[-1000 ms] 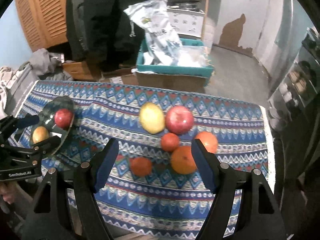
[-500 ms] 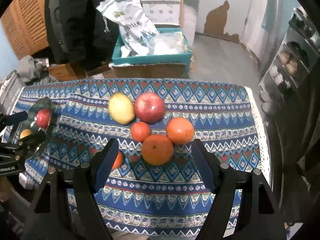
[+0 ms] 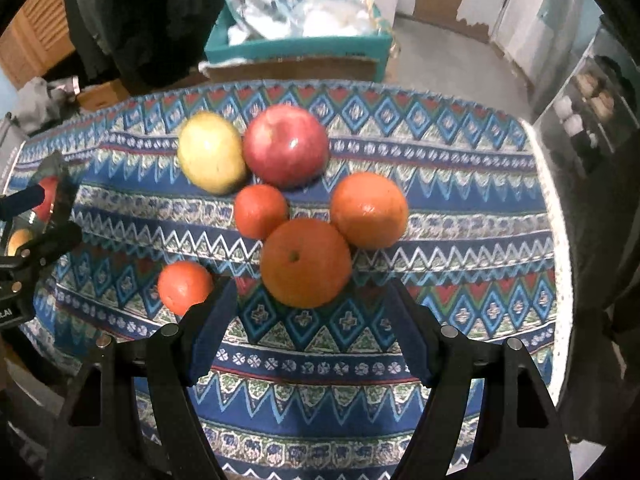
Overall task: Organize fruits
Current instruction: 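Move the left gripper to a tangerine while the right gripper moves to a large orange, then close the left gripper on the tangerine while the right gripper closes on the large orange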
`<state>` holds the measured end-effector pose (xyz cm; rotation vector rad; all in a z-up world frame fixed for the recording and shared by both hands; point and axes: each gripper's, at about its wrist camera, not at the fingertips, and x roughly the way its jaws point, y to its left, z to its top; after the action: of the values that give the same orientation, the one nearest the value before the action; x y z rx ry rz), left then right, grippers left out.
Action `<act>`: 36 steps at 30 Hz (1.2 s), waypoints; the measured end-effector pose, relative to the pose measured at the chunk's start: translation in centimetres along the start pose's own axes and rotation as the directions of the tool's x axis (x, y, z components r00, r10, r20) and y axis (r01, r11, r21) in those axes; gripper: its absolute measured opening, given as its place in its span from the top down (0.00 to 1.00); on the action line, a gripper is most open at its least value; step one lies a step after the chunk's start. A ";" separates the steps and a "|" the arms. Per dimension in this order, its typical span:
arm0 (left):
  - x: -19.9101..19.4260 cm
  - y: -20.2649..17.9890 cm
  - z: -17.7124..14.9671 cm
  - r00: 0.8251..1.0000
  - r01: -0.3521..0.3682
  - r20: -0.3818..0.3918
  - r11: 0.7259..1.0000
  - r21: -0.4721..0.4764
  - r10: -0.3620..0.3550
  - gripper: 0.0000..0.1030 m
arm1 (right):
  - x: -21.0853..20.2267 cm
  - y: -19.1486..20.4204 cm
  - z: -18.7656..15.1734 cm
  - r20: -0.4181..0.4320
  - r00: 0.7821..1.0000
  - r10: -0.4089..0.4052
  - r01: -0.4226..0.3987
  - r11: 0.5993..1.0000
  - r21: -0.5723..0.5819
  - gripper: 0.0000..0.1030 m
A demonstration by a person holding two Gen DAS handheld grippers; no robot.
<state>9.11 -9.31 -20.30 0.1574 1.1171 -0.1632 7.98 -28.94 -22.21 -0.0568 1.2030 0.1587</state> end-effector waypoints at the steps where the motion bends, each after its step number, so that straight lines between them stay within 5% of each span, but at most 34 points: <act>1: 0.4 -0.1 0.0 1.000 -0.004 -0.004 1.000 0.003 0.004 0.17 | 0.5 0.0 0.0 -0.008 1.000 0.003 -0.003 1.000 0.002 0.27; 20: 3.7 0.1 0.2 0.998 0.031 -0.053 0.999 -0.028 -0.032 0.17 | 8.0 0.5 2.2 -0.099 0.994 0.046 -0.045 0.999 0.007 0.29; 36: 4.3 -4.1 -0.6 0.990 0.124 -0.070 0.992 -0.002 -0.124 0.17 | 4.5 -0.9 0.2 -0.049 0.999 0.005 -0.005 1.000 0.001 0.34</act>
<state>9.58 -13.44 -24.60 0.0965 1.1970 -0.2717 9.83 -29.39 -26.35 -0.0569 1.2524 0.1619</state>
